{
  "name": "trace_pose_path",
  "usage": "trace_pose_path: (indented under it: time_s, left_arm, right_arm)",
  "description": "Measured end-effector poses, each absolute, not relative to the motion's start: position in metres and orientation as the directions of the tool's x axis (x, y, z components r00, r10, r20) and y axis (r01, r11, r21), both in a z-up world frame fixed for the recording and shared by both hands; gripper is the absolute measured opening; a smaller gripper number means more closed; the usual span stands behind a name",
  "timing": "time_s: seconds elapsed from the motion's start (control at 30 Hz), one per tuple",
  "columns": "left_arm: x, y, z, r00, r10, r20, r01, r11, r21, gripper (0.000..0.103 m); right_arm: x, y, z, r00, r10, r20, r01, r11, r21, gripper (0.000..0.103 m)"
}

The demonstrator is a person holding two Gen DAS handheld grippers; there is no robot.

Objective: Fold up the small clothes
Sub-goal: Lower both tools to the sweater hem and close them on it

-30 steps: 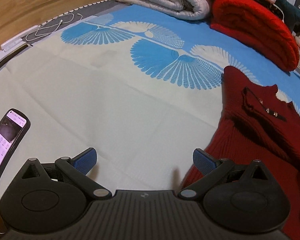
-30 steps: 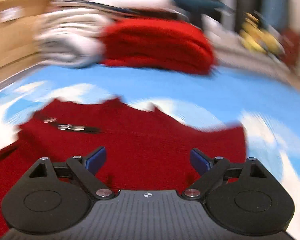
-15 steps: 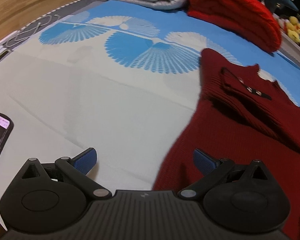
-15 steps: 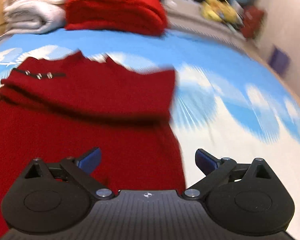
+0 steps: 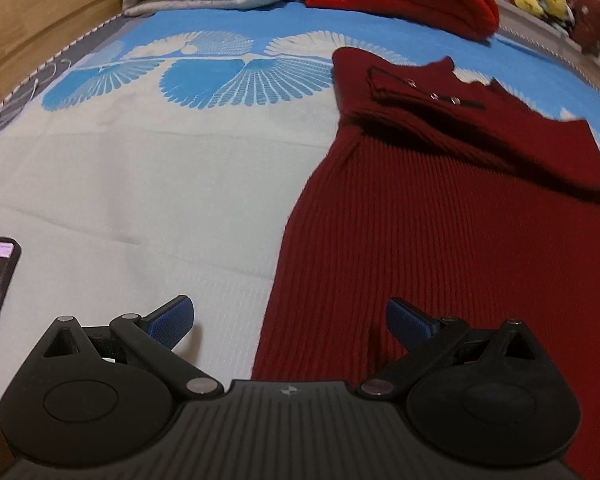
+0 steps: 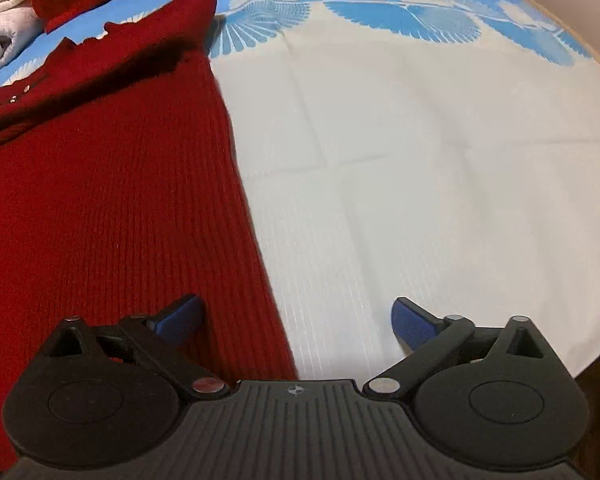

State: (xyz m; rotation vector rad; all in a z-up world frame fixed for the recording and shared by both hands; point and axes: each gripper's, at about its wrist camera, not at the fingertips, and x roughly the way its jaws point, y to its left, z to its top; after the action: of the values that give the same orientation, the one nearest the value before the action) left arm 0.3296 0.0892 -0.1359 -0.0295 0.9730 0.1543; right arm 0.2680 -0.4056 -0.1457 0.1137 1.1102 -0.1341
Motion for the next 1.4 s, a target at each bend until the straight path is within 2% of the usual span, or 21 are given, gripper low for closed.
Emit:
trace_pose_path:
  time_s: [1.13, 1.4]
  left_arm:
    - [0.336, 0.077, -0.143, 0.551, 0.109, -0.827, -0.085, 0.994, 0.074, 0.102]
    - [0.336, 0.083, -0.146, 0.540, 0.113, -0.834, -0.093, 0.993, 0.074, 0.102]
  right_arm:
    - [0.275, -0.404, -0.146, 0.449, -0.053, -0.892, 0.130, 0.992, 0.007, 0.102]
    - [0.276, -0.407, -0.144, 0.460, -0.011, -0.888, 0.118, 0.992, 0.049, 0.099]
